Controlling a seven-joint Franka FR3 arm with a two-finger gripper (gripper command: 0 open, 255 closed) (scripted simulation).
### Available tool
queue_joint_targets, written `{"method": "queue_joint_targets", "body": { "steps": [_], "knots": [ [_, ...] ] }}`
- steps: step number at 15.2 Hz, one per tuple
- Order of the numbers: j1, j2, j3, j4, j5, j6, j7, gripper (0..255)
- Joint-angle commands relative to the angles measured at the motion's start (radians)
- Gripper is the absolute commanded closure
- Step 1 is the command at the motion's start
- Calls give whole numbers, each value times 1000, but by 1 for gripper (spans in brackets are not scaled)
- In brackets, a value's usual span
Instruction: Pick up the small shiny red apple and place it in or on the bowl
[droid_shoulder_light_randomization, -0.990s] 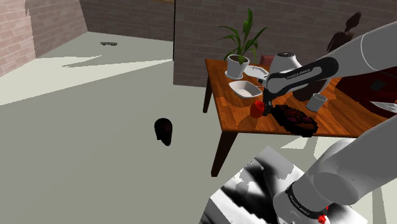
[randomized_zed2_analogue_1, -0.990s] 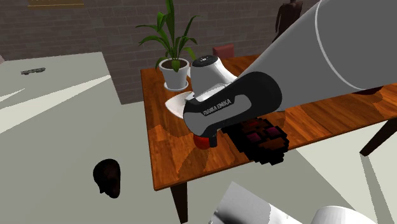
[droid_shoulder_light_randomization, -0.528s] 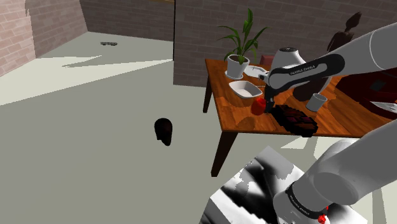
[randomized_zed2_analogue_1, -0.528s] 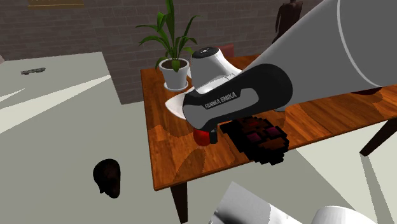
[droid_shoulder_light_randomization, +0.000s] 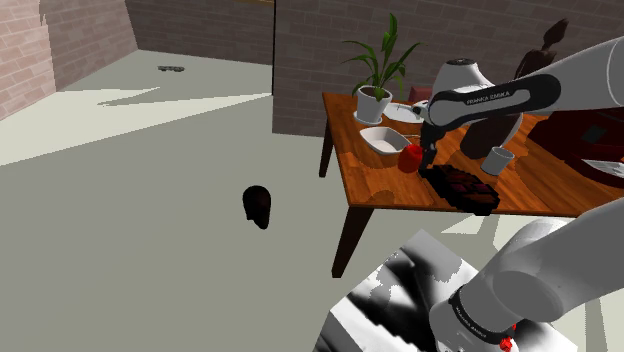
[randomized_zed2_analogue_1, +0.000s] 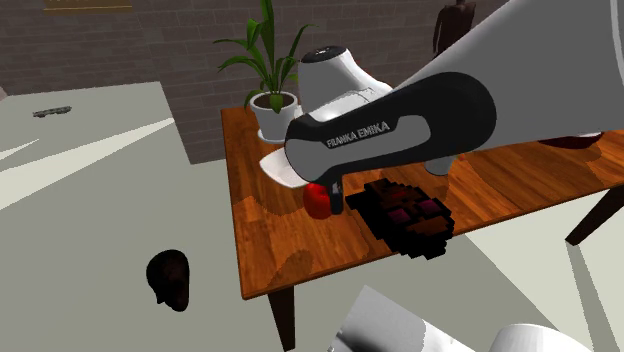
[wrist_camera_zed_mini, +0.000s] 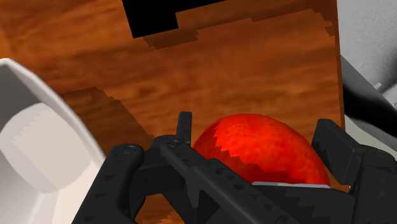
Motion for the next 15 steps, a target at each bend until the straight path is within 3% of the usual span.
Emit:
{"method": "queue_joint_targets", "body": {
  "steps": [1, 11, 15],
  "knots": [
    [1, -14, 6, 19, 3, -33, -4, 255],
    [3, -70, 33, 104, 14, -172, -20, 255],
    [33, 104, -21, 265, 93, -153, -96, 255]
  ]
}}
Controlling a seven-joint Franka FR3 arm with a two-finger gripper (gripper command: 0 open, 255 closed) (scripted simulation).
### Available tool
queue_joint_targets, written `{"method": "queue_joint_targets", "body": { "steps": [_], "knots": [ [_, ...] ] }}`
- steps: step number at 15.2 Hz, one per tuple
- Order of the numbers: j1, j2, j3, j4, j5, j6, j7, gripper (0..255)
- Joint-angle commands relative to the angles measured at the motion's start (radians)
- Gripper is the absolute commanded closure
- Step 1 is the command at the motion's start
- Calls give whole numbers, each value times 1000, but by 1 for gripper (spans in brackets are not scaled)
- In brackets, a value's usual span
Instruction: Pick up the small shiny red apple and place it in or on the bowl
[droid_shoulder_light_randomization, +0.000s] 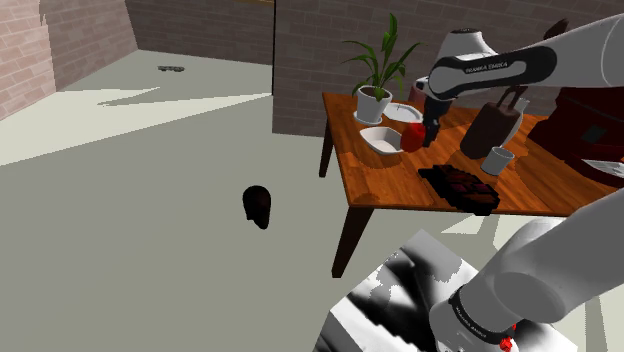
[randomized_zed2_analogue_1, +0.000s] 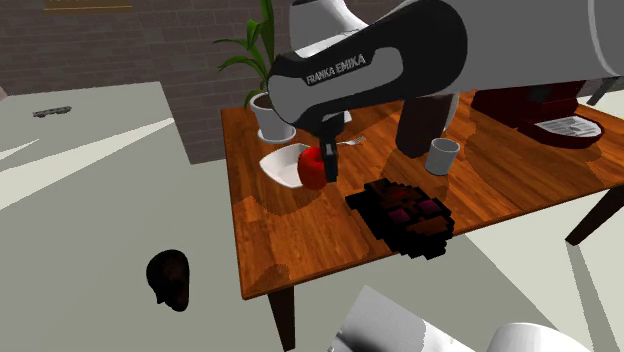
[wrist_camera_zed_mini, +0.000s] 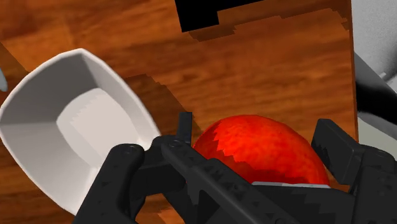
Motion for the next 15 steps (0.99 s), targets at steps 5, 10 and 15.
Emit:
{"method": "queue_joint_targets", "body": {
  "steps": [5, 10, 15],
  "knots": [
    [9, 263, -59, 261, 158, -9, -135, 255],
    [-51, 499, -63, 530, 311, -68, -246, 255],
    [-166, 746, -33, 876, 440, -187, -318, 255]
  ]
}}
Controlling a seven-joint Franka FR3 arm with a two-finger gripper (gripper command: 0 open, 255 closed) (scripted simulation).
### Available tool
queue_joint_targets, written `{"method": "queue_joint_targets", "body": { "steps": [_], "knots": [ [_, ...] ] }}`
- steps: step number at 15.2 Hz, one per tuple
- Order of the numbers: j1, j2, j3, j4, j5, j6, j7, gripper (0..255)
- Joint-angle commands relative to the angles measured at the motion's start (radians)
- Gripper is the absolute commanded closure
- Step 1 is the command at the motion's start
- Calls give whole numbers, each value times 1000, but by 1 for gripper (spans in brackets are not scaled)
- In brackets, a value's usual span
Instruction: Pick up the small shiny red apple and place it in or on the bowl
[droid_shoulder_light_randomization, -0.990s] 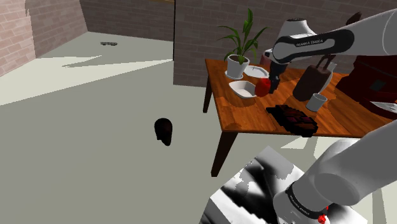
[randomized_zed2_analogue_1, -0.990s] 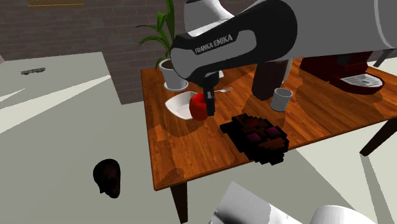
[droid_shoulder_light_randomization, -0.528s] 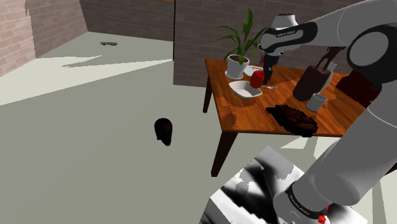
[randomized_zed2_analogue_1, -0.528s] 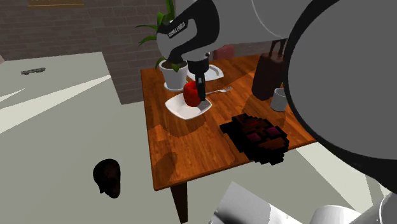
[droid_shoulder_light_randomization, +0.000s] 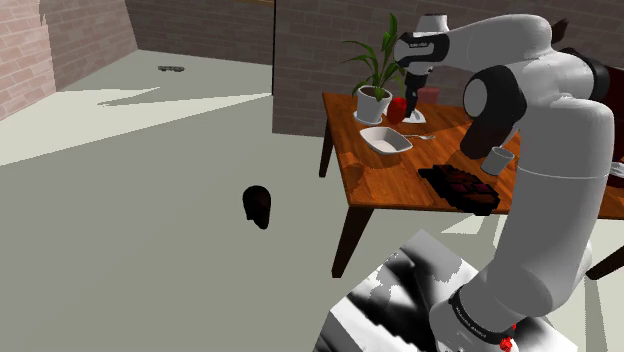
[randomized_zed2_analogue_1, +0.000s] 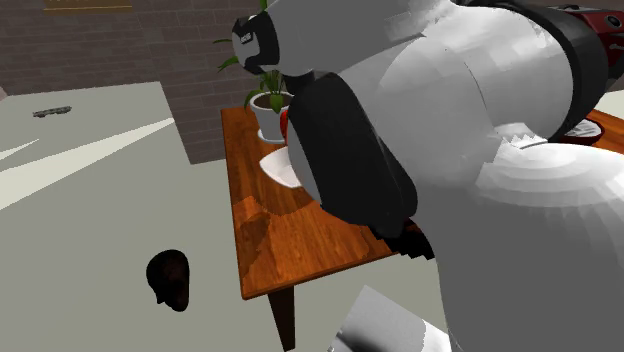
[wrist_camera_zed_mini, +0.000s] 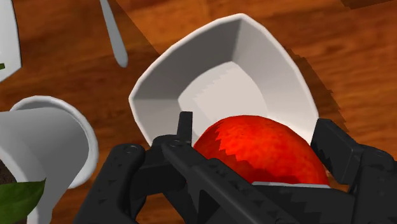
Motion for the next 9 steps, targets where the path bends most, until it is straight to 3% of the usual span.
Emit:
{"method": "queue_joint_targets", "body": {
  "steps": [1, 9],
  "knots": [
    [-40, 79, 13, 119, 37, -44, -15, 255],
    [-31, 90, 20, 26, 42, 57, -12, 255]
  ]
}}
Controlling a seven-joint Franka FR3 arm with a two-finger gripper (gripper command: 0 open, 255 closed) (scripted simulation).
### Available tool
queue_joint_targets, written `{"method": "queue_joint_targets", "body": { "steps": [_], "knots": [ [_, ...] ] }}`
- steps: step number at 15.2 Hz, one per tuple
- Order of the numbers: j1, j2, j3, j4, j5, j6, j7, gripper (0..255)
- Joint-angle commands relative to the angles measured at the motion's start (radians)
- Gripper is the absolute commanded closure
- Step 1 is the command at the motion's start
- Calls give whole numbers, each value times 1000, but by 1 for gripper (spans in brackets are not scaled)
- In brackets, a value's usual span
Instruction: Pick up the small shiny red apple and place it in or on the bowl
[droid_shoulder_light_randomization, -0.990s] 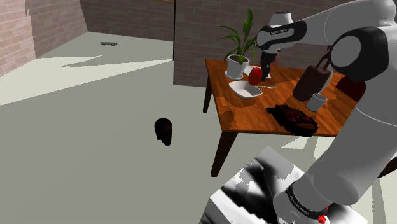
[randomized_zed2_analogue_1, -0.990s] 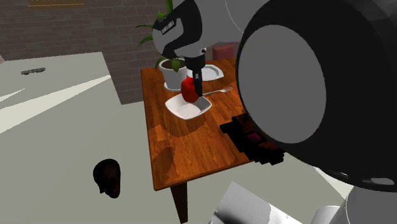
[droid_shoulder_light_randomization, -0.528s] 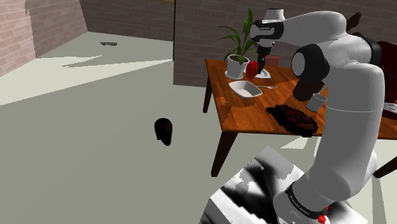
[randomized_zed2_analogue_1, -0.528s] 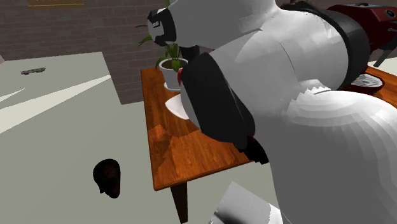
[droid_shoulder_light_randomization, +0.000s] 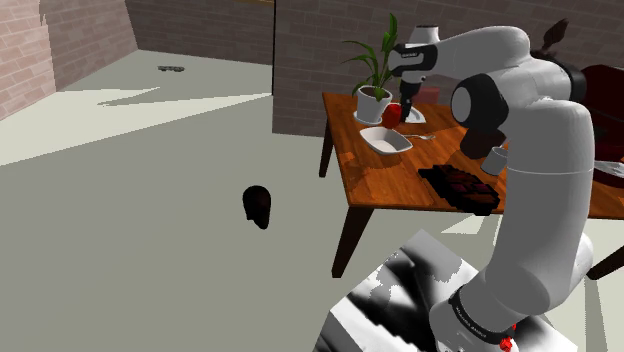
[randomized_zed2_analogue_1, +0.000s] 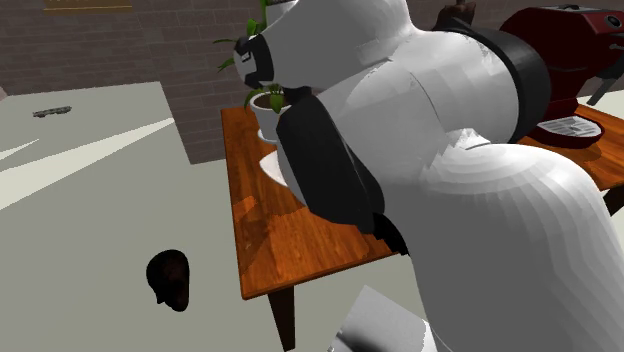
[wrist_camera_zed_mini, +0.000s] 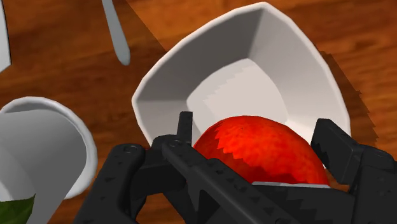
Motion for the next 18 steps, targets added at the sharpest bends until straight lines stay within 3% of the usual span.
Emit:
{"method": "queue_joint_targets", "body": {
  "steps": [1, 8, 15, 16, 18],
  "knots": [
    [2, 5, 2, -22, 2, 27, 1, 255],
    [3, 29, 11, -84, 14, 110, 1, 255],
    [3, 29, 11, -84, 14, 110, 1, 255],
    [3, 29, 11, -84, 14, 110, 1, 0],
    [3, 29, 11, -84, 14, 110, 1, 0]
  ]
}}
